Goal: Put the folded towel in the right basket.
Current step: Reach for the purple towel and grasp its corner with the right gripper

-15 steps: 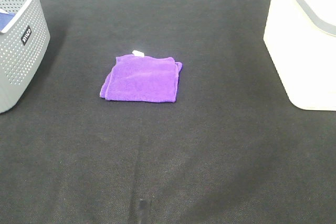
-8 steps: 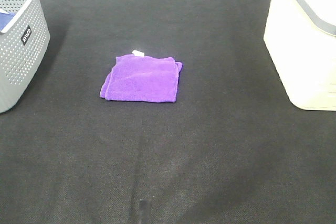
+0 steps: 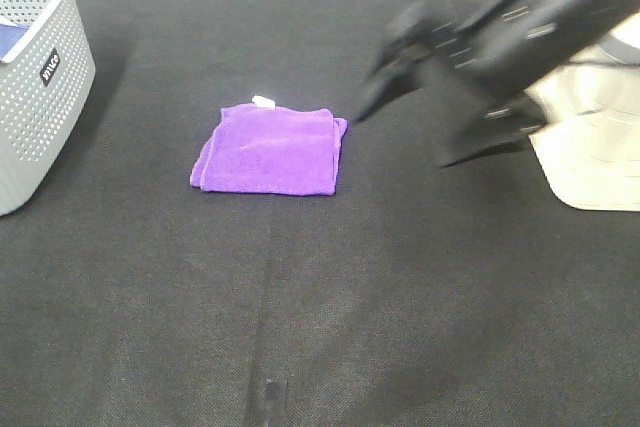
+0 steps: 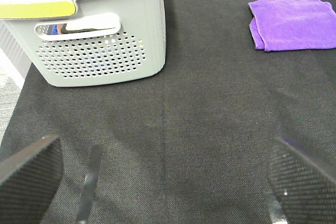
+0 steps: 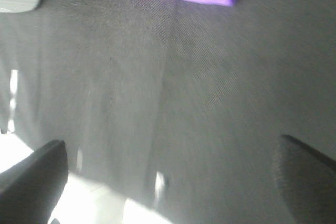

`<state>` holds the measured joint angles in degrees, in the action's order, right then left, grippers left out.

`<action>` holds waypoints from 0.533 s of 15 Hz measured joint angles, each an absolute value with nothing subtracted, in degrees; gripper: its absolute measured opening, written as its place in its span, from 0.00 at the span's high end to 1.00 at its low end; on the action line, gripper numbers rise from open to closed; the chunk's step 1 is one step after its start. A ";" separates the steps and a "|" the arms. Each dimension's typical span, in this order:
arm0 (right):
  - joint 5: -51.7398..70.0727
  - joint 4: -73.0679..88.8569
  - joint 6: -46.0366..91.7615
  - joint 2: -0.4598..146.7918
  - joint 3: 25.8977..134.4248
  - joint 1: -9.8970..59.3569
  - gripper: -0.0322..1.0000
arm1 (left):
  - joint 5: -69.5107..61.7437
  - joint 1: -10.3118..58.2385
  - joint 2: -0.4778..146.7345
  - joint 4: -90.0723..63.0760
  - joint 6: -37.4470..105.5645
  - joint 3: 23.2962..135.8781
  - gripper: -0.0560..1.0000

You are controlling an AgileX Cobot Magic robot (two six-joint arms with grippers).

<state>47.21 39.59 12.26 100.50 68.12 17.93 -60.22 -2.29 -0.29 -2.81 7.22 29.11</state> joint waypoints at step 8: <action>46.07 38.79 11.34 129.77 99.87 19.71 0.04 | -60.22 -2.29 -0.29 -2.81 7.22 29.11 0.01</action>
<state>46.07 38.79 11.34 129.77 99.87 19.71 -60.22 -2.29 -0.29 -2.81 7.22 29.11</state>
